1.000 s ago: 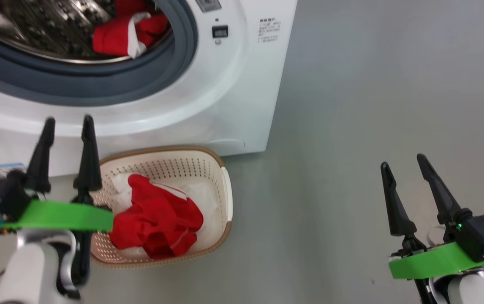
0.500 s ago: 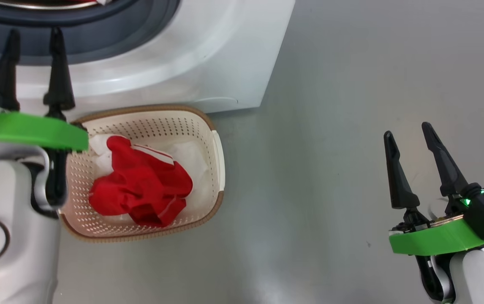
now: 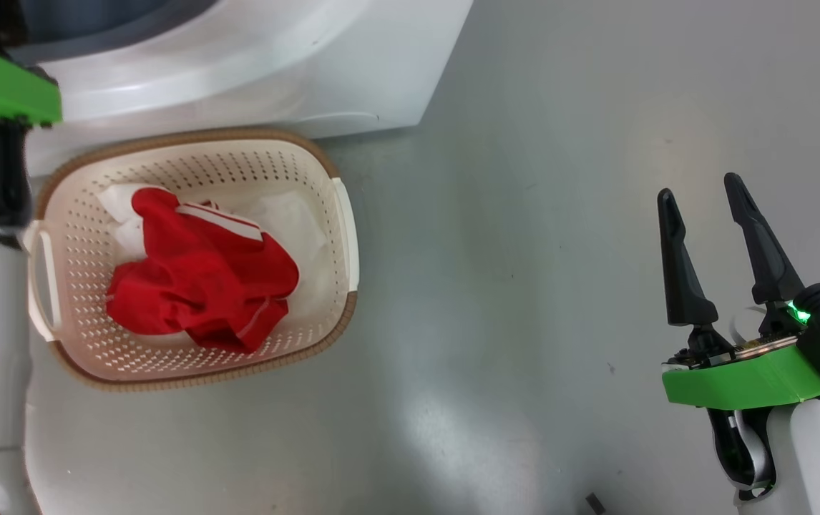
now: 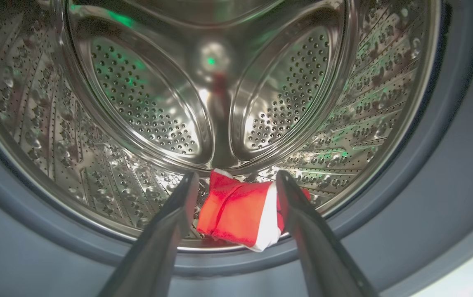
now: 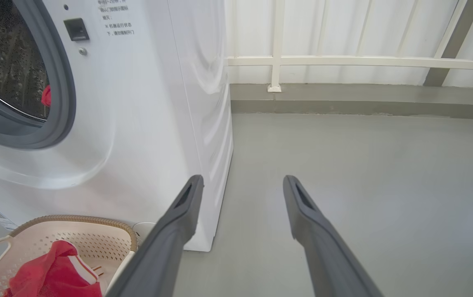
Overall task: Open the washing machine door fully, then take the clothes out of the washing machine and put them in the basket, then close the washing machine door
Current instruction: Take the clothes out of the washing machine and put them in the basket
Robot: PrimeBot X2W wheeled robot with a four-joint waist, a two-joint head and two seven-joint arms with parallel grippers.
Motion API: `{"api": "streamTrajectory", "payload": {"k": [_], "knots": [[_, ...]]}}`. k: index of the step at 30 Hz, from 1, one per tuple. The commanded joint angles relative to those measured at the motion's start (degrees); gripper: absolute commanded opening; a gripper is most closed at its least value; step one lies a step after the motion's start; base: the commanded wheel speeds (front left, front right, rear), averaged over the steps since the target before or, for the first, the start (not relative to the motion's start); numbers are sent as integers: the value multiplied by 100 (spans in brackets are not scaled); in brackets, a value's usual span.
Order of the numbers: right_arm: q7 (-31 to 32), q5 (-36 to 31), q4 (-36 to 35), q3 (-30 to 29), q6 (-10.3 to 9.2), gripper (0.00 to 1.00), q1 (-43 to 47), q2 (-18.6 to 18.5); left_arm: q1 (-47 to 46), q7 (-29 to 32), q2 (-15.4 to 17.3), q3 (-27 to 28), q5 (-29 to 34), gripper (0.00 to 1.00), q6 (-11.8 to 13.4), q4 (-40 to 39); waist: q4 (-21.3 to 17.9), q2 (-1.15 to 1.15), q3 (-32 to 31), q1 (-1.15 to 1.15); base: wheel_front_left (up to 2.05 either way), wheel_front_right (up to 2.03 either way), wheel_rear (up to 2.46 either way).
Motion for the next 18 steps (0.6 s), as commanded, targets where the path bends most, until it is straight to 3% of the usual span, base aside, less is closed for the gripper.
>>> {"api": "streamTrajectory", "payload": {"k": [1, 18], "knots": [[-37, -13, -163, 111, 34, 100, -21, -44, -150, -42, 289, 105, -60, 100, -69, -28, -78, 0, 188, 0, 0, 0, 0], [-37, -69, -194, 304, 34, 100, -2, -44, -1875, -151, 609, -235, 140, 100, -239, 2095, -334, 0, 429, 0, 0, 0, 0]]}}
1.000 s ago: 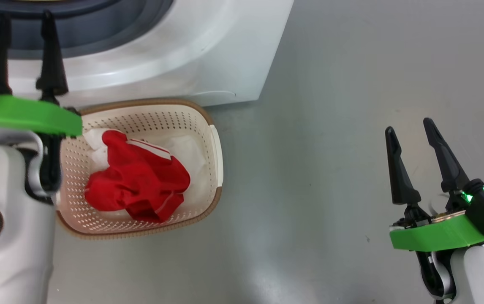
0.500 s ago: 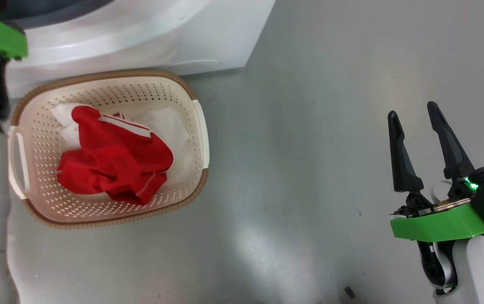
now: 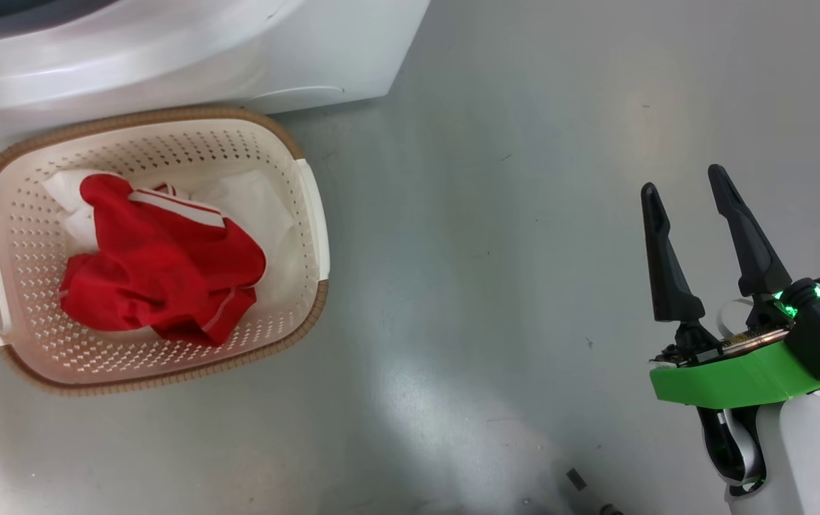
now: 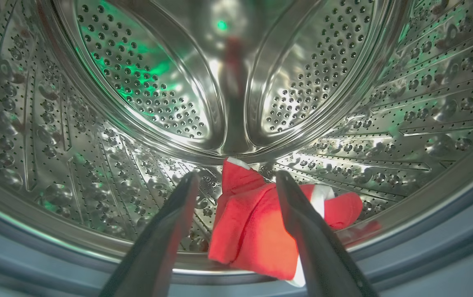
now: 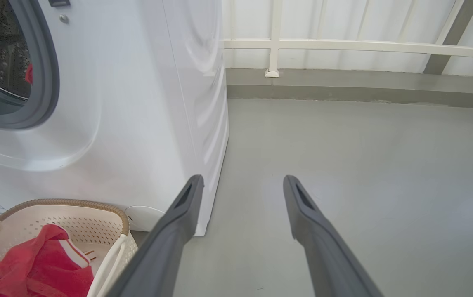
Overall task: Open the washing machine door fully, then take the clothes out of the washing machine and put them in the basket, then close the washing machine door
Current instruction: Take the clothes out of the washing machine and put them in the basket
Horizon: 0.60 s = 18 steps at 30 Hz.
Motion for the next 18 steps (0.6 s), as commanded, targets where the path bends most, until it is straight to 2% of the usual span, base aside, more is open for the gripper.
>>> {"api": "streamTrajectory", "payload": {"k": [1, 18], "knots": [[-37, -61, -132, 132, 28, 100, 118, -44, -118, -43, 309, 12, 49, 100, -47, -14, -35, 0, -10, 0, 0, 0, 0], [-37, -35, -186, 181, 28, 100, 221, -44, -669, -2, 372, -226, -23, 100, -155, 814, -184, 0, 124, 0, 0, 0, 0]]}}
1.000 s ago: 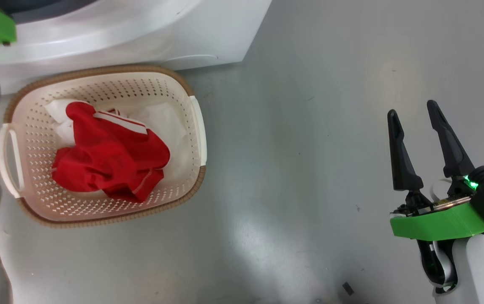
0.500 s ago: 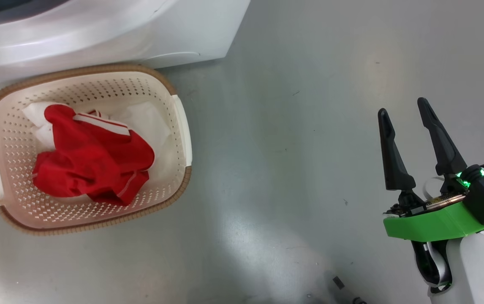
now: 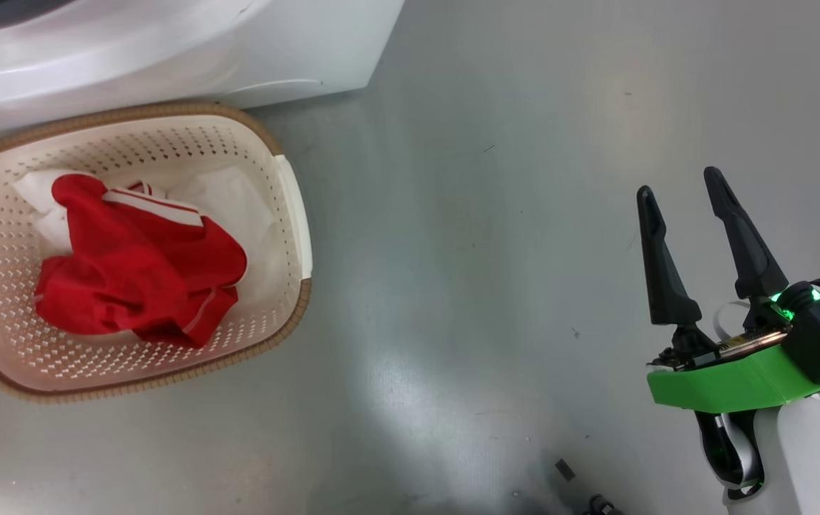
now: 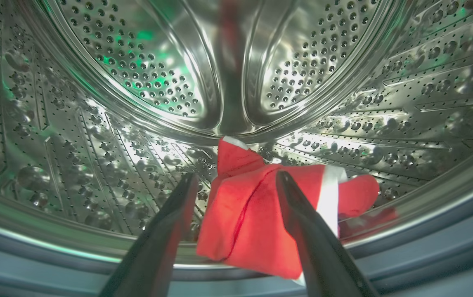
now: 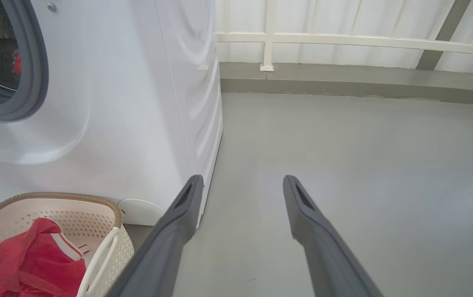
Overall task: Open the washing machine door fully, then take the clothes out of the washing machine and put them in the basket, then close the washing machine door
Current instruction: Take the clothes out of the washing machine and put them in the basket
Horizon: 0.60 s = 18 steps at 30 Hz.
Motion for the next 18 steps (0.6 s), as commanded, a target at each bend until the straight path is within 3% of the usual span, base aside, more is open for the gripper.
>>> {"api": "streamTrajectory", "payload": {"k": [1, 10, 18], "knots": [[-37, -43, -131, 153, 28, 100, 193, -45, -127, 55, 315, 1, -16, 100, -36, -16, -23, 0, -30, 0, 0, 0, 0], [-37, -95, -139, 198, 28, 100, 361, -45, -202, 685, 302, 54, -338, 100, -55, 374, -145, 0, -137, 0, 0, 0, 0], [-37, -51, -192, 256, 28, 100, 427, -45, -113, 886, 267, 38, -503, 100, -59, 462, -229, 0, -100, 0, 0, 0, 0]]}}
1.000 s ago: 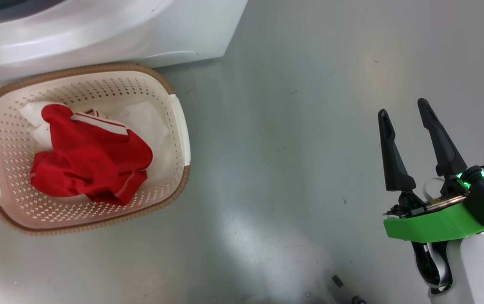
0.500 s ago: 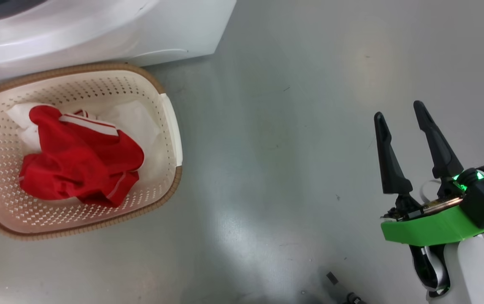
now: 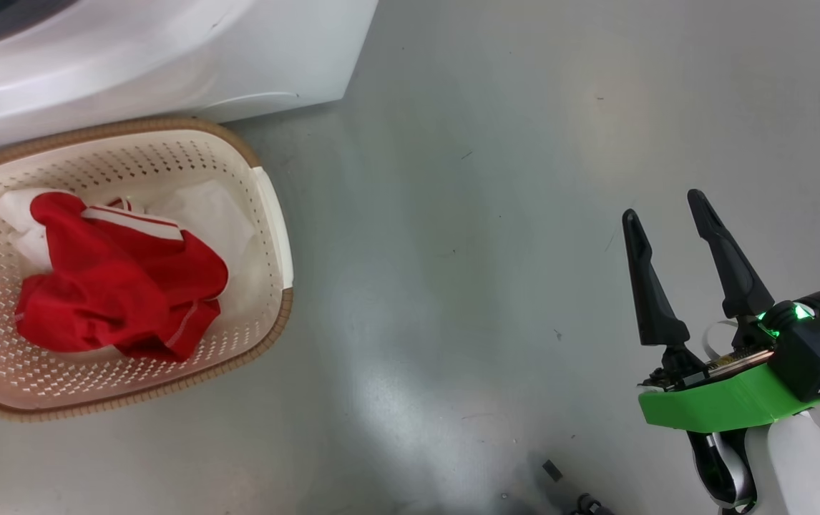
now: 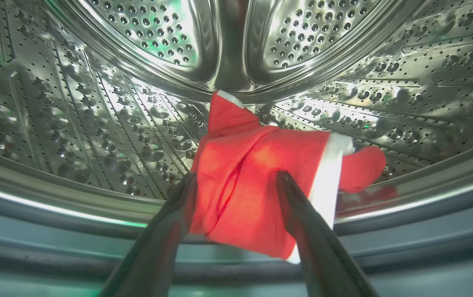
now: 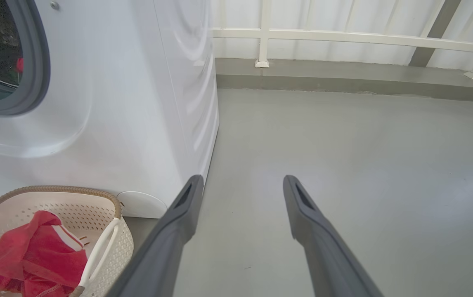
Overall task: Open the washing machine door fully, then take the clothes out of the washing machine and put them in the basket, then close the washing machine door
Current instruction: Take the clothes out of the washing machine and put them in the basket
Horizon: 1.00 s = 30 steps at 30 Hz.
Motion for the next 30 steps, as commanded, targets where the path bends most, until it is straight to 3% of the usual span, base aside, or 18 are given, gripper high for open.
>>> {"api": "streamTrajectory", "payload": {"k": [1, 14, 15, 17, 18, 19, 30], "knots": [[-37, -33, -161, 116, 28, 100, 199, -46, 58, 49, 218, 15, -56, 100, -31, -91, -15, 0, 22, 0, 0, 0, 0], [-37, 49, -204, 172, 28, 100, 194, -46, 169, 466, 181, -231, 6, 100, 28, -28, -19, 0, 136, 0, 0, 0, 0], [-37, 53, -205, 176, 28, 100, 189, -46, 164, 478, 185, -241, 3, 91, 27, -26, -21, 0, 143, 0, 0, 0, 0], [-37, 55, -203, 180, 28, 100, 175, -46, 158, 503, 169, -272, 1, 6, 20, -23, -21, 0, 149, 0, 0, 0, 0], [-37, 55, -203, 180, 28, 100, 175, -46, 158, 503, 169, -272, 1, 6, 20, -23, -21, 0, 149, 0, 0, 0, 0], [-37, 57, -200, 181, 28, 100, 168, -46, 153, 498, 164, -294, 7, 0, 17, -22, -20, 0, 150, 0, 0, 0, 0], [-37, 90, -160, 164, 28, 100, 113, -46, -2, 24, 144, -610, 140, 0, -20, -156, 47, 0, 104, 0, 0, 0, 0]]}}
